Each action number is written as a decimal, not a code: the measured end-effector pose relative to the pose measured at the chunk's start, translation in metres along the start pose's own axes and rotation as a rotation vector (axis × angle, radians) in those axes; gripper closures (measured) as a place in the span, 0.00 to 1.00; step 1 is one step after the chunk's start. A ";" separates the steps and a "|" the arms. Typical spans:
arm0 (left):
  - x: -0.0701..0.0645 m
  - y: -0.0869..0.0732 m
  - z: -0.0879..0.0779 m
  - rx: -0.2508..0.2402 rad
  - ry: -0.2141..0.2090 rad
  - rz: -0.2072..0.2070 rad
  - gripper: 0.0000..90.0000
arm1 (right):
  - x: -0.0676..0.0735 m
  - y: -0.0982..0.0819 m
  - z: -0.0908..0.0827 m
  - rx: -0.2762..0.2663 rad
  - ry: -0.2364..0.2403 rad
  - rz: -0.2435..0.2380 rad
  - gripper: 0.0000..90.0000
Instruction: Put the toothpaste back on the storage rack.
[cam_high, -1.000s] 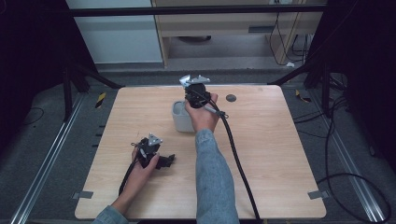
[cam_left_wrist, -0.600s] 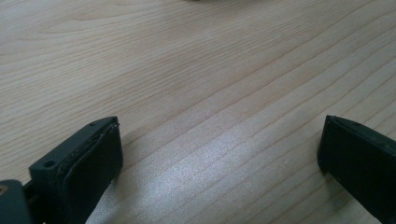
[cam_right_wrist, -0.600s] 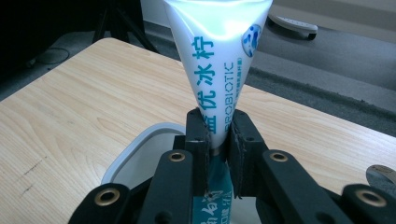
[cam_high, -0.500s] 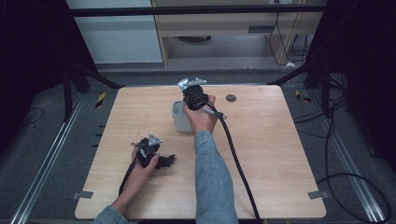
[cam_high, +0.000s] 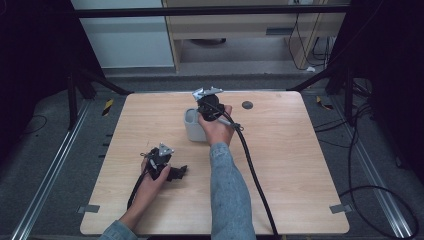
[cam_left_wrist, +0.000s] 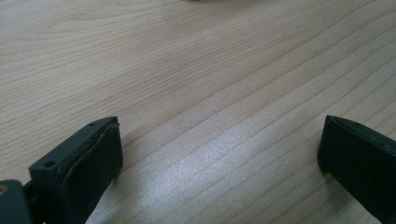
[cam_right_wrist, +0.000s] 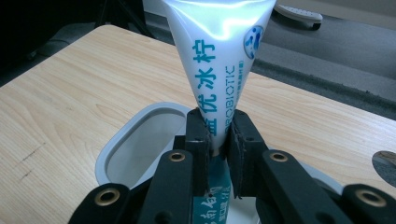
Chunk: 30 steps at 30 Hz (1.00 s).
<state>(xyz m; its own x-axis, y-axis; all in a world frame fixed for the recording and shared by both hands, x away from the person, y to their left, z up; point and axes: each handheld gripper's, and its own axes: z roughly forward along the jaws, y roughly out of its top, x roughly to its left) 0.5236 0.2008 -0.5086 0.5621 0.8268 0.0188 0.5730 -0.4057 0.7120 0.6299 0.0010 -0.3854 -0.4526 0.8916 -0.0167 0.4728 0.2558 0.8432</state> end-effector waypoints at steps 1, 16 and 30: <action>0.000 0.000 0.000 0.000 0.000 0.000 0.00 | 0.000 0.000 0.000 0.000 0.000 -0.002 0.89; 0.000 0.000 0.000 0.000 0.000 0.000 0.00 | 0.004 -0.003 0.005 0.019 0.009 -0.010 0.89; 0.000 0.000 0.000 0.001 0.000 0.000 0.00 | 0.006 -0.004 0.008 0.031 0.008 -0.016 0.88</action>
<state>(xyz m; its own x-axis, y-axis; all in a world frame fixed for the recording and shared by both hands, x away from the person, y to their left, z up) 0.5236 0.2008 -0.5085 0.5620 0.8270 0.0184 0.5736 -0.4057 0.7116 0.6318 0.0086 -0.3931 -0.4666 0.8841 -0.0259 0.4887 0.2821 0.8256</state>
